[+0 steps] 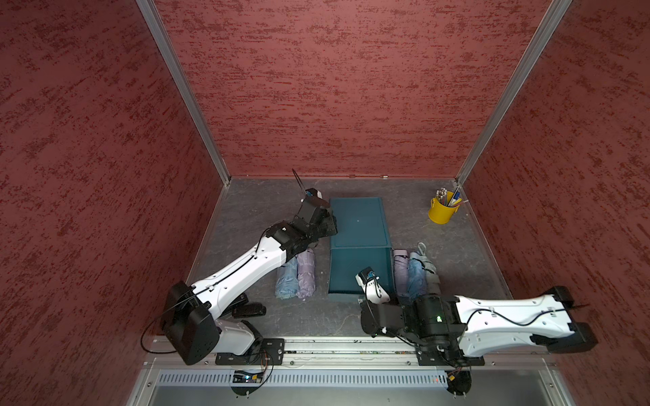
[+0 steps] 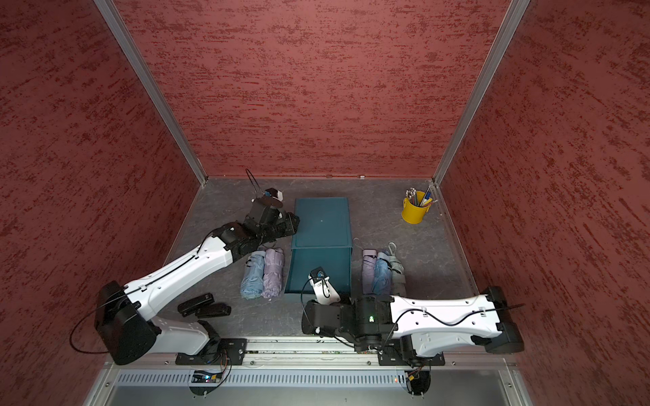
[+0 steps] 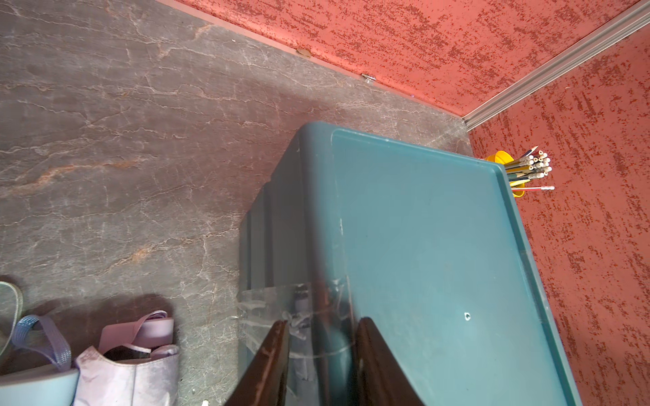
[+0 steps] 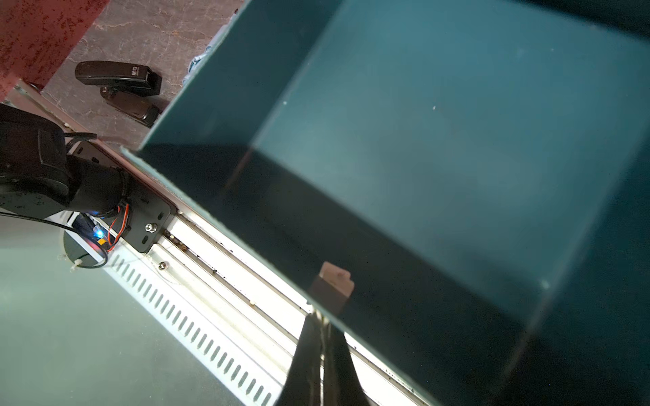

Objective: Place the umbrella in the drawer by color
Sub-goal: Open the drawer in the storage box, then pick up the umbrella from the center of the board.

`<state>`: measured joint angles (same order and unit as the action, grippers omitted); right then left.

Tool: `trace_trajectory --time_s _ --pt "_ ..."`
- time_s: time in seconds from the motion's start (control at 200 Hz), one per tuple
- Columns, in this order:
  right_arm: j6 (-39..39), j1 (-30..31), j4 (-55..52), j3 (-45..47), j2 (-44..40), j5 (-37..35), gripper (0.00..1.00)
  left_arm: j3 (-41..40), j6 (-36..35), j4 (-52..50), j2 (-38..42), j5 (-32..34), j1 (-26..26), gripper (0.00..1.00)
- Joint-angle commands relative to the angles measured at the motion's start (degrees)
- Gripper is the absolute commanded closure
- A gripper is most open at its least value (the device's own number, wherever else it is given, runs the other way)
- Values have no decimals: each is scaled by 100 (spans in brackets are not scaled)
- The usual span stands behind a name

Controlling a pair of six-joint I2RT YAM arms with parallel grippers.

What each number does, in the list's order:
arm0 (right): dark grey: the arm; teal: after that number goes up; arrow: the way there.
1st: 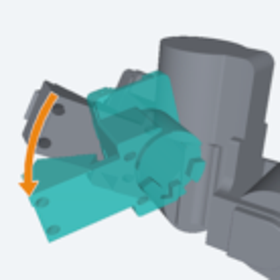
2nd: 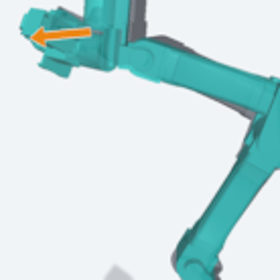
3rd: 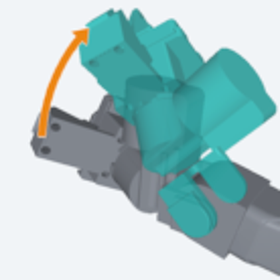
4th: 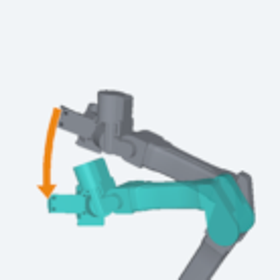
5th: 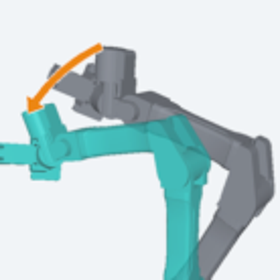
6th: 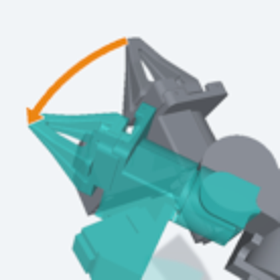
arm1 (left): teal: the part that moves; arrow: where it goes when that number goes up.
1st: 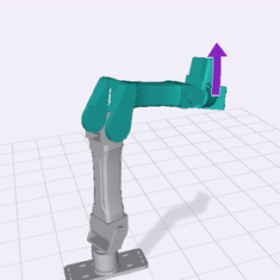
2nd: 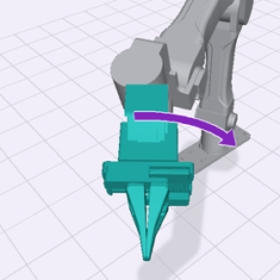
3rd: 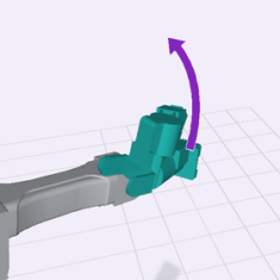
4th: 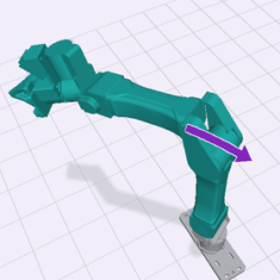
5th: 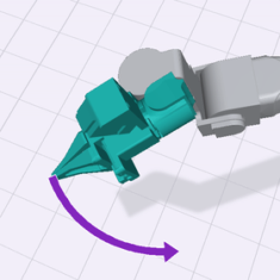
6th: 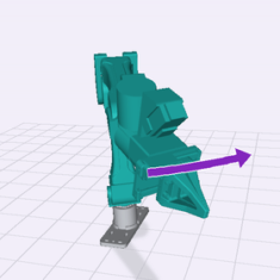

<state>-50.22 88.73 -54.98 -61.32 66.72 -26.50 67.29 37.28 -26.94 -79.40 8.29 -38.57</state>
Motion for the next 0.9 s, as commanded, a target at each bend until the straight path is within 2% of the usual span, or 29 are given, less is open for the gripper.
trace_trajectory --time_s 0.0,0.01,0.015,0.02,0.04,0.085,0.15,0.225,0.351,0.456,0.546,0.611,0.656,0.771,0.897 --pt "-151 48 205 85 -17 -255 87 -330 -124 -1069 -251 -7 71 63" --pt "-154 48 202 85 -1 -252 81 -337 -124 -1070 -258 -6 76 63" --pt "-157 48 199 79 12 -251 74 -338 -124 -1073 -260 -5 72 63" --pt "-157 48 199 79 12 -251 74 -334 -124 -1075 -256 -4 70 63" --pt "-182 52 163 62 39 -242 62 -337 -123 -1076 -260 -3 75 61" --pt "-241 88 119 57 33 -300 51 -356 -126 -1069 -233 21 80 58" --pt "-285 162 131 117 -171 -411 46 -383 -155 -1042 -190 56 77 52" --pt "-253 179 66 104 -514 -467 42 -345 -212 -993 -160 32 78 51" --pt "-185 191 -650 -408 -782 -710 32 -112 -303 -1063 -146 58 91 47" --pt "-253 184 -1638 -1122 -685 -1173 25 99 -360 -1184 -79 44 89 44" --pt "-945 102 -2910 -1844 -481 -1821 16 261 -396 -1310 23 -38 86 43" --pt "-1747 -369 -3990 -2266 -347 -1986 12 363 -414 -1400 164 -62 78 42" --pt "-1847 -737 -4250 -2349 -333 -1838 12 390 -431 -1426 296 -73 78 41" --pt "-1577 -1920 -4198 -2005 -476 -1237 12 429 -432 -1463 672 -54 77 38" --pt "-582 -3461 -2982 -770 -648 55 15 388 -398 -1427 1069 -173 71 36"
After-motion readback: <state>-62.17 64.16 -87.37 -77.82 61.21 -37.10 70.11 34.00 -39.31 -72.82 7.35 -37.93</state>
